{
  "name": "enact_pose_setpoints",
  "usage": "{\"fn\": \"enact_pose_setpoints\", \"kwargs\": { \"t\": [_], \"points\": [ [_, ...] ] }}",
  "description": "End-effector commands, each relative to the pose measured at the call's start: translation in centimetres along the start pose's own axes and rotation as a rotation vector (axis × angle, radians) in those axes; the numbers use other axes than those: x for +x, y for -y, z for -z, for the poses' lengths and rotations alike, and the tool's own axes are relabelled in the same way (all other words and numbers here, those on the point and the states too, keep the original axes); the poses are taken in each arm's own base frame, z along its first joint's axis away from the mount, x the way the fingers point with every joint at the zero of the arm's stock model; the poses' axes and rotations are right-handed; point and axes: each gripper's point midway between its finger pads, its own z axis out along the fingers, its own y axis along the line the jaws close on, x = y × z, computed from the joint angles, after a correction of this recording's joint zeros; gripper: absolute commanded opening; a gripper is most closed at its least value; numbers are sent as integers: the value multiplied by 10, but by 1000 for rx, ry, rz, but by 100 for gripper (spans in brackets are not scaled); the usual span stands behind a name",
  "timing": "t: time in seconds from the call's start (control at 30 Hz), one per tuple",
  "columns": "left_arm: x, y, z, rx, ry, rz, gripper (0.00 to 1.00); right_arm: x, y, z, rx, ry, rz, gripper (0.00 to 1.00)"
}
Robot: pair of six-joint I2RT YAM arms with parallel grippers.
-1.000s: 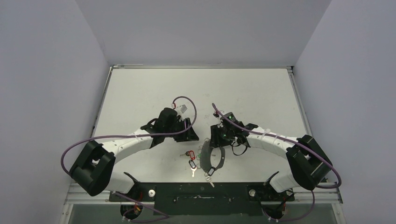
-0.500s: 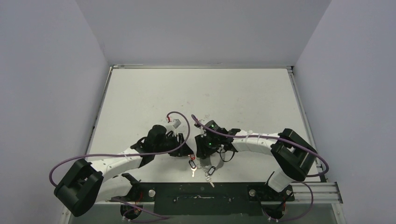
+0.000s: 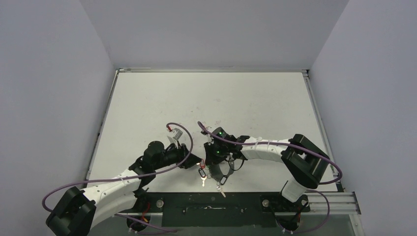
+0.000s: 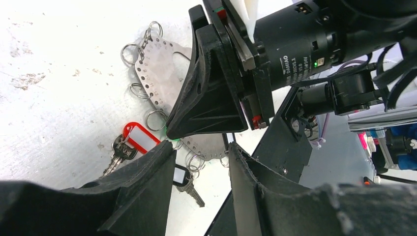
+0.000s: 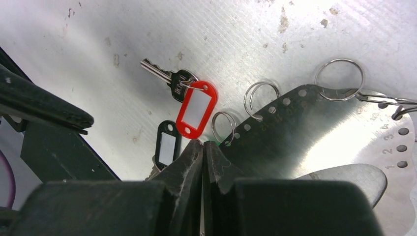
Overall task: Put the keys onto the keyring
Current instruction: Pick up the keyring from the center of the board.
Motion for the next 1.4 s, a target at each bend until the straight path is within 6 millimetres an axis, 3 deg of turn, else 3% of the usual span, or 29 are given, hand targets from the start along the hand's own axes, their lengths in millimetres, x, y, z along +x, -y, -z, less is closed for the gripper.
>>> {"fn": "enact_pose_setpoints", "kwargs": {
  "t": [0.0, 0.17, 0.3, 0.53, 0.73, 0.93, 1.27, 1.37],
  "points": [
    [-18, 11, 5, 57, 116, -93, 42, -23, -21, 5, -75, 73, 28, 0],
    [-18, 11, 13, 67, 159, -120, 41, -28, -38, 17, -162, 105, 59, 0],
    [-16, 10, 15, 71, 169, -124, 41, -26, -41, 27, -179, 127, 70, 0],
    [-11, 18, 9, 130, 133, -170, 41, -8, -27, 31, -141, 113, 32, 0],
    [7, 30, 0, 252, 22, -337, 52, 16, -9, 24, -90, 78, -4, 0],
    [19, 28, -7, 293, -9, -493, 52, 31, 8, 16, -21, 35, -14, 0],
    [53, 18, -12, 337, -99, -759, 51, 39, 14, 13, 0, 11, -2, 0],
    [58, 15, -16, 333, -126, -768, 49, 38, 13, 14, -9, 14, 0, 0]
  ]
}}
